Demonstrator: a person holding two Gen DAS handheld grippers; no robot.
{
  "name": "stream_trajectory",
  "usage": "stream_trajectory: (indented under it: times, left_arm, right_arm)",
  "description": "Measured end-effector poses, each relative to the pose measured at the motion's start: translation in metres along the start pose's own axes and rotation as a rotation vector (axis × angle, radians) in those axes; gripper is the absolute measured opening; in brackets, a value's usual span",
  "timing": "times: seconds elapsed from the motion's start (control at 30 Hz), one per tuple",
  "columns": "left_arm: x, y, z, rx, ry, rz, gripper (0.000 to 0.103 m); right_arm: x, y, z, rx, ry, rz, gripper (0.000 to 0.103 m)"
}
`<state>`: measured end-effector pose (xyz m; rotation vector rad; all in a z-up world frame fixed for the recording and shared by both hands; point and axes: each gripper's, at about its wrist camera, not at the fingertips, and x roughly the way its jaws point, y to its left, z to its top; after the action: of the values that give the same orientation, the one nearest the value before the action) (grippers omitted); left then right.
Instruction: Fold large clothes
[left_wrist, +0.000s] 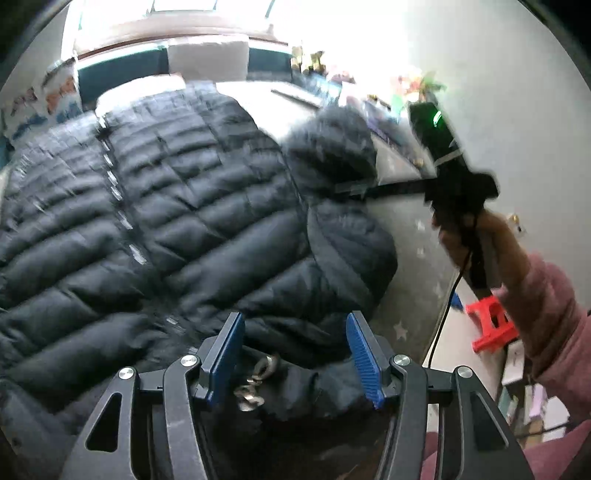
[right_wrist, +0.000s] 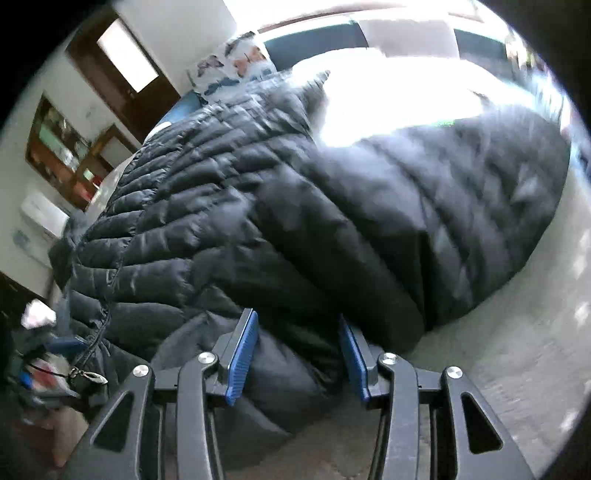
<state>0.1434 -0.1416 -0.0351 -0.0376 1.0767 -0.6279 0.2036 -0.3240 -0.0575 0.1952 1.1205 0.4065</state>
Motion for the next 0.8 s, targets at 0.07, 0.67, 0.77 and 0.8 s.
stream_trajectory:
  times: [0.07,0.67,0.77,0.8]
  left_arm:
    - [0.013,0.0,-0.007,0.001,0.03,-0.002,0.06]
    - [0.023,0.0,-0.007,0.026,0.05,-0.001,0.062]
    - [0.023,0.0,-0.006,0.022,0.058,-0.005,0.062]
    - [0.023,0.0,-0.005,0.02,0.06,-0.007,0.062]
  right_arm:
    - [-0.011,-0.006,0.0,0.019,-0.022,0.061,0.047]
    - [-0.043,-0.163,0.065,0.375,-0.194,-0.142,0.05]
    - [-0.039,-0.189,0.068,0.437,-0.204,-0.13,0.05]
    - [-0.038,-0.196,0.07,0.456,-0.206,-0.117,0.05]
